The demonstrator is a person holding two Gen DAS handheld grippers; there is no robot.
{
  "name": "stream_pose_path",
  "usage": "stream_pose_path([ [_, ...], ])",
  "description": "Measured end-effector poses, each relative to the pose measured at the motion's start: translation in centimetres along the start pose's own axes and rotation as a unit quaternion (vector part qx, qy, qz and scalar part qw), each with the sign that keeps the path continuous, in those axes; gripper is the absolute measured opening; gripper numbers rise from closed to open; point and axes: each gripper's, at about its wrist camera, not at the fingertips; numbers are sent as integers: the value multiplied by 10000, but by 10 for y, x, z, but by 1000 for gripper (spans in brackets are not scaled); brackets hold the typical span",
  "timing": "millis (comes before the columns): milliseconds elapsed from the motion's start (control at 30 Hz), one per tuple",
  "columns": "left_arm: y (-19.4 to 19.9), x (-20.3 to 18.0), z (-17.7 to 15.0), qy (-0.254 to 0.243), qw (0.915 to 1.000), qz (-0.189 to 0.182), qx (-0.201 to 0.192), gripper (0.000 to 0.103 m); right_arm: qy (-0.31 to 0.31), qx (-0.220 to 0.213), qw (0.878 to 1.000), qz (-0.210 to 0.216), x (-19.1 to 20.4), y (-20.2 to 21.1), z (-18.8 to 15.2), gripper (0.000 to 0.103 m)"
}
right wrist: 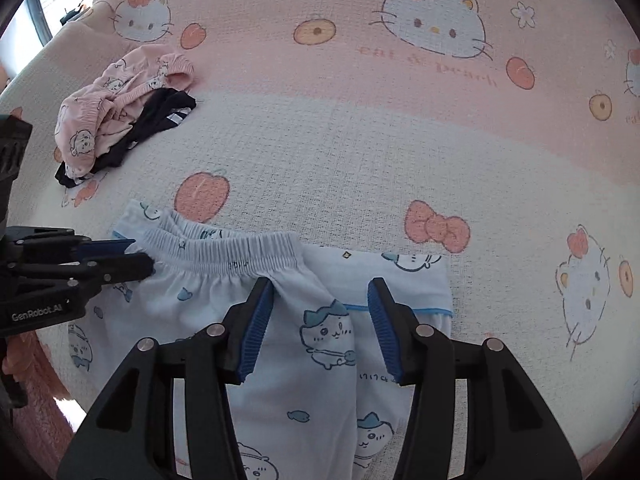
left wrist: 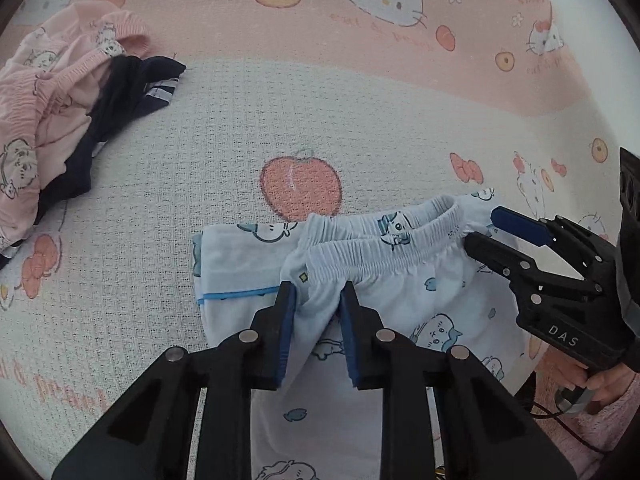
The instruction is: Fold clothes
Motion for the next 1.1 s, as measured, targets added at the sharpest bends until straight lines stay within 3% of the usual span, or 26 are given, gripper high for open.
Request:
stream_pose_path([
  [33,0,-2,-1,-48,10000,-13,-30,21,78,-19,10000,-34,1,1,-1,50],
  [67,1,-5,-2,-98,9999,-13,-56,11,97,1,9999,-37,2,0,-2,50],
  [233,9,-15,1,-253,9987,193,-400,8,-33,59,10000,5,0,-7,-3,50],
  [300,1,-11,5,-207,9987,333,-340,8,-75,-29,10000,-56,-2,-6,-2,51],
  [433,-10,4,11,113,9995,240,-143,19,-260,105,9996,-8,-10,-23,-2,58],
  [567,31,9,7,356,9978,102,-544,40,-633,-10,9980,86,-28,-5,0,58],
  [700,37,9,-15,835,9959,327,101,40,-658,3,9978,-60,-36,25,-7,58],
  [800,51,6,-38,1060,9941,231,-25,40,-748,297,9967,-67,-44,38,-28,58],
  [900,54,6,-49,1224,9918,369,-61,40,-821,568,9947,-243,-53,39,-50,58],
  [1000,50,-4,-57,1120,9926,349,315,40,-891,834,9916,-435,-62,40,-72,58],
  [1100,42,-39,-68,668,9968,221,390,40,-951,1051,9882,-573,-71,41,-92,57],
])
Point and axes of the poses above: each gripper's, at about its wrist camera, not at the fingertips, and y roughly against the way its jaws point, x to its left, z to its top, and after that the axes turned 9 degrees about -z, right-handed
